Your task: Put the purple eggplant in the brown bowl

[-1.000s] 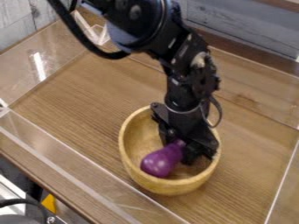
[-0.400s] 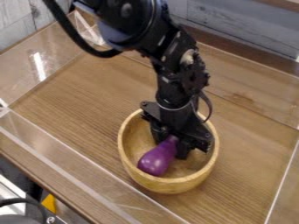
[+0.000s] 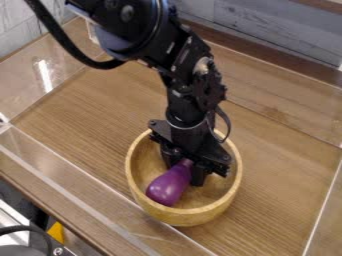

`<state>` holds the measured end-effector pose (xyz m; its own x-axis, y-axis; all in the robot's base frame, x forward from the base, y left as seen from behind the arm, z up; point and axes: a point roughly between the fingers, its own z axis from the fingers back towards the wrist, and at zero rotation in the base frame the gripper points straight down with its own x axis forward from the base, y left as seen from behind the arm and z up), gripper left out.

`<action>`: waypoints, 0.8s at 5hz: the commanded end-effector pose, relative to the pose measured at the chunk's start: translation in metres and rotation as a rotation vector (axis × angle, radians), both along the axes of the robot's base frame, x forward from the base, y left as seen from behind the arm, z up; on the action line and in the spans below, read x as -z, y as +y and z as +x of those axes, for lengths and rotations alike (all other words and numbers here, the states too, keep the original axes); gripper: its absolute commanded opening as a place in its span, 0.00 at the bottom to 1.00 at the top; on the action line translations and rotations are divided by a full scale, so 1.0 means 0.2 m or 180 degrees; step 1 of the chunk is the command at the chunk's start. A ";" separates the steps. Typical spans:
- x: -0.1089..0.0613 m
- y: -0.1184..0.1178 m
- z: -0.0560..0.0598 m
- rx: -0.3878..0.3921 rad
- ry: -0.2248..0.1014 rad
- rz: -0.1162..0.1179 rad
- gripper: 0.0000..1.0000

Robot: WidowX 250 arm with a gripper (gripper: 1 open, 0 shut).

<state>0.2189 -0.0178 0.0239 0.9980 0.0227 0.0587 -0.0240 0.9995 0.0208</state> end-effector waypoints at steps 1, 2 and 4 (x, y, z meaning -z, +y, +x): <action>-0.05 0.03 -0.01 -0.0002 -0.0056 -0.0003 0.00; -0.06 0.03 -0.03 -0.0018 -0.0054 -0.0004 0.00; -0.01 0.07 -0.06 0.0230 -0.0055 -0.0010 0.00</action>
